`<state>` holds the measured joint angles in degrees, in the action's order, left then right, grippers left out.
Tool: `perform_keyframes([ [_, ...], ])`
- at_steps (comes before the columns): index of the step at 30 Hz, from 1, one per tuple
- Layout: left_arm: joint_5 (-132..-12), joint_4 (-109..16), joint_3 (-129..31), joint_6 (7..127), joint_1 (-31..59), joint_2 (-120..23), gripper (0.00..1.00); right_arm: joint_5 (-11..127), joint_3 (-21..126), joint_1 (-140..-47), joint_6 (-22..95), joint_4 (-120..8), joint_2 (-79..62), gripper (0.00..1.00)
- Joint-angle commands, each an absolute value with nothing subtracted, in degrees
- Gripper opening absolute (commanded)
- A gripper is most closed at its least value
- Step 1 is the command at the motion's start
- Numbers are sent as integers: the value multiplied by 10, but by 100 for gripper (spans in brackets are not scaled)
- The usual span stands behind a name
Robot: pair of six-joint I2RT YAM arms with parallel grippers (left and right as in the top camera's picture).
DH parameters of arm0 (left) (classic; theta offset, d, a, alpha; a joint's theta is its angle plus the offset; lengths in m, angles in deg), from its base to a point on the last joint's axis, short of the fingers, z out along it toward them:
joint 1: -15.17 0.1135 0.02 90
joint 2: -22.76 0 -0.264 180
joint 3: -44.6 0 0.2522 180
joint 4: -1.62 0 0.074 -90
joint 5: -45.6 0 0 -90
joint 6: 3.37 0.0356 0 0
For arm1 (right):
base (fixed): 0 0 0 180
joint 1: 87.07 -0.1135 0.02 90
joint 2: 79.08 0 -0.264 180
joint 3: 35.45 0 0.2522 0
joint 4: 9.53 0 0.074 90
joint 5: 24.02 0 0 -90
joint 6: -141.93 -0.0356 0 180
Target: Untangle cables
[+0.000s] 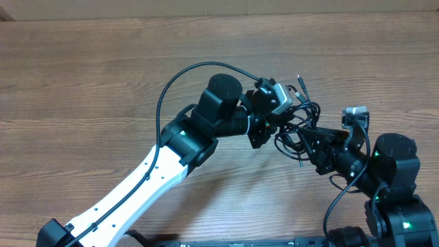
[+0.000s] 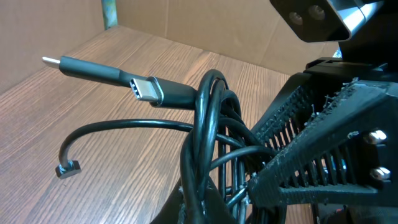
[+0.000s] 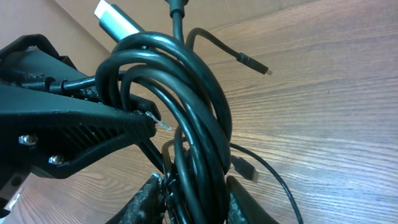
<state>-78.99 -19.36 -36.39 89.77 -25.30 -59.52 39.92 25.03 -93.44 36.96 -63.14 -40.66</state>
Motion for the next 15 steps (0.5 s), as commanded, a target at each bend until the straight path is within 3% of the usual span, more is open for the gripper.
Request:
perform_keyframes([
  [1, -803, -187, -373, 883, -253, -581, 4, 404, 264, -933, 372, -629, -411, 25],
  [15, -731, -187, -373, 828, -253, -581, 4, 404, 264, -933, 372, -631, -411, 13],
])
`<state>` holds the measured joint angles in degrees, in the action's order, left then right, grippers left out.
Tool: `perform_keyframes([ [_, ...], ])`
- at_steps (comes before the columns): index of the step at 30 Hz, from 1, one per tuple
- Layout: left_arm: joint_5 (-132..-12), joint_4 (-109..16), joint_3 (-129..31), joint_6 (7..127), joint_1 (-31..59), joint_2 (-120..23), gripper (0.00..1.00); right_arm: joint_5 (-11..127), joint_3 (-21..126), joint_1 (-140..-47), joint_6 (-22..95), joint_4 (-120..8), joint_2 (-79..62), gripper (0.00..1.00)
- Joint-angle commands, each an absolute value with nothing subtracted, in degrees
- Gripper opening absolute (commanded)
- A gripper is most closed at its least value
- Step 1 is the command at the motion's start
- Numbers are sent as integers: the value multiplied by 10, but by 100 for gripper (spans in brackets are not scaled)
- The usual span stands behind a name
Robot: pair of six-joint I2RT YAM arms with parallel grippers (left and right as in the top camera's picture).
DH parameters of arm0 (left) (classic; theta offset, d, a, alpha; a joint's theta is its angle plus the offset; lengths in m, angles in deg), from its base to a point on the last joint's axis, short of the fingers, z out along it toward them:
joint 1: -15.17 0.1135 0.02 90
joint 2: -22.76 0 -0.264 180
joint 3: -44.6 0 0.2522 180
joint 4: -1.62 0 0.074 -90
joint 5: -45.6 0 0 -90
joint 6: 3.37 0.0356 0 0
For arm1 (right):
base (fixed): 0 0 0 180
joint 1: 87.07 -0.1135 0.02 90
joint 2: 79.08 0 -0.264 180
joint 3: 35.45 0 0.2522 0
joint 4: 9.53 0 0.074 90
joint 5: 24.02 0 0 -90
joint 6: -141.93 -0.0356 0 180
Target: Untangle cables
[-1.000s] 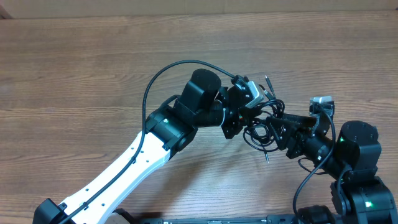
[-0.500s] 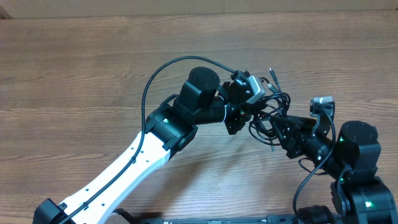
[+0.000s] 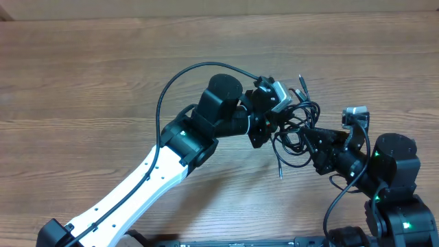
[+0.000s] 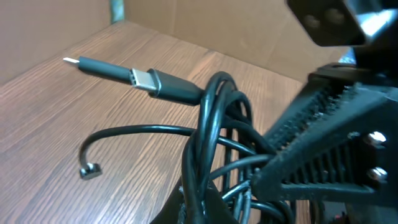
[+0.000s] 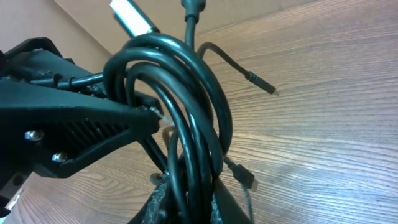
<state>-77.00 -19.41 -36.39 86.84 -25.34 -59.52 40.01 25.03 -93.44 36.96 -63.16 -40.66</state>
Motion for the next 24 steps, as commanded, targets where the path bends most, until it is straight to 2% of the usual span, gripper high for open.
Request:
perform_keyframes([
  [1, -723, -187, -373, 820, -253, -581, 4, 404, 264, -933, 372, -631, -411, 13],
  [11, -690, -183, -373, 786, -253, -581, 4, 404, 264, -933, 372, -633, -411, 13],
  [17, -663, -174, -373, 759, -253, -581, 4, 404, 264, -933, 372, -633, -411, 4],
  [24, -632, -174, -373, 722, -253, -581, 4, 404, 264, -933, 372, -633, -411, 4],
])
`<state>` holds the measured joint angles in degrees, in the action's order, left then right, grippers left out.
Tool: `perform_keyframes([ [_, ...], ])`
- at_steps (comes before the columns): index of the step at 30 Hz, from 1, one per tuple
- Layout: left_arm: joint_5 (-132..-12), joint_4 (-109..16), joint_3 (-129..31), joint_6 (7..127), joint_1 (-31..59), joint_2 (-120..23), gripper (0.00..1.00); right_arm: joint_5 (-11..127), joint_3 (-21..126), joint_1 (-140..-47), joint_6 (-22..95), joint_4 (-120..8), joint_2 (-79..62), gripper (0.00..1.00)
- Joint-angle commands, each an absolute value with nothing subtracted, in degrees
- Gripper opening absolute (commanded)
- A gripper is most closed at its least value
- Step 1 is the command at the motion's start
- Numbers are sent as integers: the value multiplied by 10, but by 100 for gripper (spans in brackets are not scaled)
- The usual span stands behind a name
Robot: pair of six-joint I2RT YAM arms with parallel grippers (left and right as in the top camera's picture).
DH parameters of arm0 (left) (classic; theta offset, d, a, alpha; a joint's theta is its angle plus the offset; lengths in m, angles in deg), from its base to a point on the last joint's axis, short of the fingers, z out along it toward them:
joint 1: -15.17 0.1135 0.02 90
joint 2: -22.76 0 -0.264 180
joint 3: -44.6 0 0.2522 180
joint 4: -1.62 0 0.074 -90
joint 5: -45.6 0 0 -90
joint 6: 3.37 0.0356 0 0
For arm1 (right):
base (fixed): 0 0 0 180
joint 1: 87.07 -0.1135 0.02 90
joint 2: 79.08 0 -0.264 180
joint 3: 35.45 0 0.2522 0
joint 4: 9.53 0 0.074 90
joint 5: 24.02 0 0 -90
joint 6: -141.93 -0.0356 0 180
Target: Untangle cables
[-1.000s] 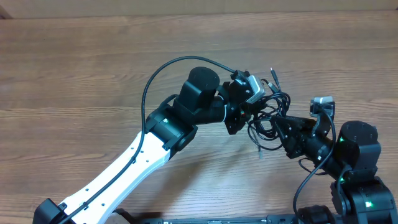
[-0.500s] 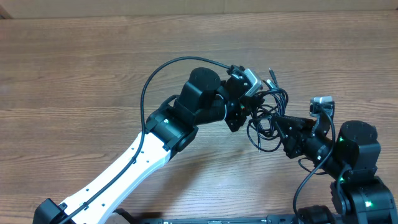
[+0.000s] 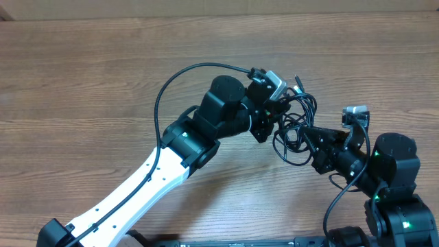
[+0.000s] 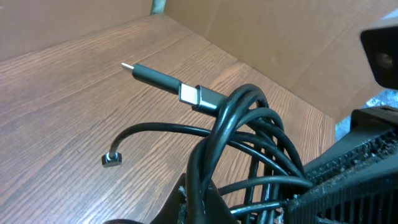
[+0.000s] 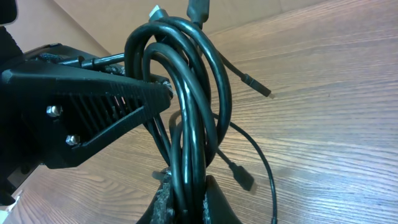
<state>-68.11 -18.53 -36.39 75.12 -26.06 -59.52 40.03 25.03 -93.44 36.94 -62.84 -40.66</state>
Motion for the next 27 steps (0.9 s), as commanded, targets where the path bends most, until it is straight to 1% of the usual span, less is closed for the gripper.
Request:
perform_keyframes([
  [1, -632, -174, -373, 722, -253, -581, 4, 404, 264, -933, 372, -633, -411, 4],
  [6, -627, -174, -373, 713, -253, -581, 4, 404, 264, -933, 372, -634, -411, 4],
  [17, -571, -174, -373, 638, -253, -581, 4, 404, 264, -933, 372, -637, -411, 4],
  [25, -561, -174, -373, 632, -253, -581, 4, 404, 264, -933, 372, -635, -411, 4],
  [27, -553, -174, -373, 613, -253, -581, 4, 404, 264, -933, 372, -637, -411, 4],
])
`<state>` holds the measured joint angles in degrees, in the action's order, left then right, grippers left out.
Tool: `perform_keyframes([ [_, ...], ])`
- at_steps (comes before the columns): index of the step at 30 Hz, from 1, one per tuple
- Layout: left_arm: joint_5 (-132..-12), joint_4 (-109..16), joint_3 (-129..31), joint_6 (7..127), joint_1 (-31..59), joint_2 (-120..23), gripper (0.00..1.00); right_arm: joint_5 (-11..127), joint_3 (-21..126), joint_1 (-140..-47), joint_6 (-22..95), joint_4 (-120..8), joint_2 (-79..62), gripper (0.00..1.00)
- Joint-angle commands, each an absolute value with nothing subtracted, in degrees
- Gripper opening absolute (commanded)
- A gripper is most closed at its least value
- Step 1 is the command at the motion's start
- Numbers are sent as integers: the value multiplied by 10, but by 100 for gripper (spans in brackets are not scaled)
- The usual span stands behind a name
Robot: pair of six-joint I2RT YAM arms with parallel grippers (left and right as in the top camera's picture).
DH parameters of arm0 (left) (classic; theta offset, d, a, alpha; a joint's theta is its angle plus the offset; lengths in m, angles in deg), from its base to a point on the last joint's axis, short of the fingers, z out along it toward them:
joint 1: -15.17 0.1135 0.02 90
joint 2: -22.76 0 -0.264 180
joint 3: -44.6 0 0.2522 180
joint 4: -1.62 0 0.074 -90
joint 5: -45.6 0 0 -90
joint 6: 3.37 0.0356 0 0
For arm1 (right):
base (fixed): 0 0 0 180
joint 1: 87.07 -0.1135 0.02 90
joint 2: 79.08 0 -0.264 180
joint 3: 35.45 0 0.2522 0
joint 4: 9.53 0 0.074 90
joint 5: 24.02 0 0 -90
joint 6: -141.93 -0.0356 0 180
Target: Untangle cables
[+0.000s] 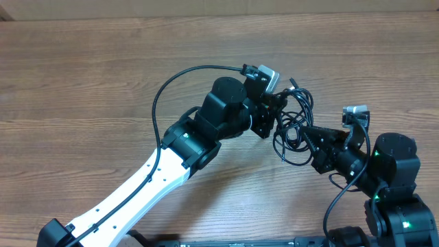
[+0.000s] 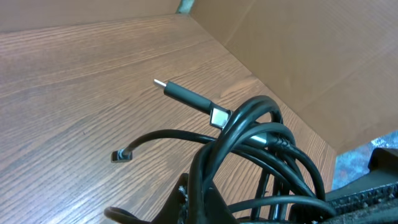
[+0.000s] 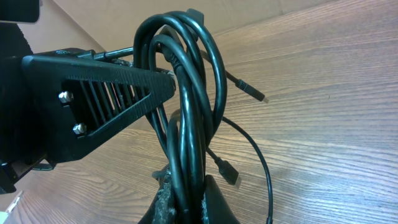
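A knot of black cables (image 1: 293, 122) hangs above the wooden table (image 1: 103, 82), held between both arms. My left gripper (image 1: 278, 113) is shut on several strands at the knot's left side; the left wrist view has the strands rising from my left gripper (image 2: 200, 200) to a plug (image 2: 186, 98) pointing away. My right gripper (image 1: 306, 136) is shut on the knot from the right; in its wrist view the coiled loops (image 3: 189, 93) stand up from my right gripper (image 3: 189, 190). A small connector (image 3: 225, 169) dangles beside them.
A loose cable end with a small connector (image 2: 121, 155) hangs over the table. The left arm's own black cable (image 1: 171, 82) arcs over its white link. A cardboard wall (image 2: 298, 56) borders the far side of the table.
My left gripper has risen and shifted up and away from the right gripper, still on its strands. The coil looks stretched taller. The right gripper has held its place.
Both grippers were shut on the cable knot, close together, at the oldest moment. Over the following moments the left gripper moved step by step toward the far side of the table with its strands, while the right stayed put. The loops now stand more drawn out between them.
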<state>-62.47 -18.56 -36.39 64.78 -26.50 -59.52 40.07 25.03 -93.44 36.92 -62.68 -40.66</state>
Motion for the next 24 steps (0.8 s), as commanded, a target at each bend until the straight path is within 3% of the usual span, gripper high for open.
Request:
perform_keyframes([
  [1, -546, -174, -373, 597, -253, -581, 4, 404, 264, -933, 372, -638, -411, 4],
  [24, -484, -174, -373, 456, -253, -581, 4, 406, 264, -933, 372, -634, -411, 4],
])
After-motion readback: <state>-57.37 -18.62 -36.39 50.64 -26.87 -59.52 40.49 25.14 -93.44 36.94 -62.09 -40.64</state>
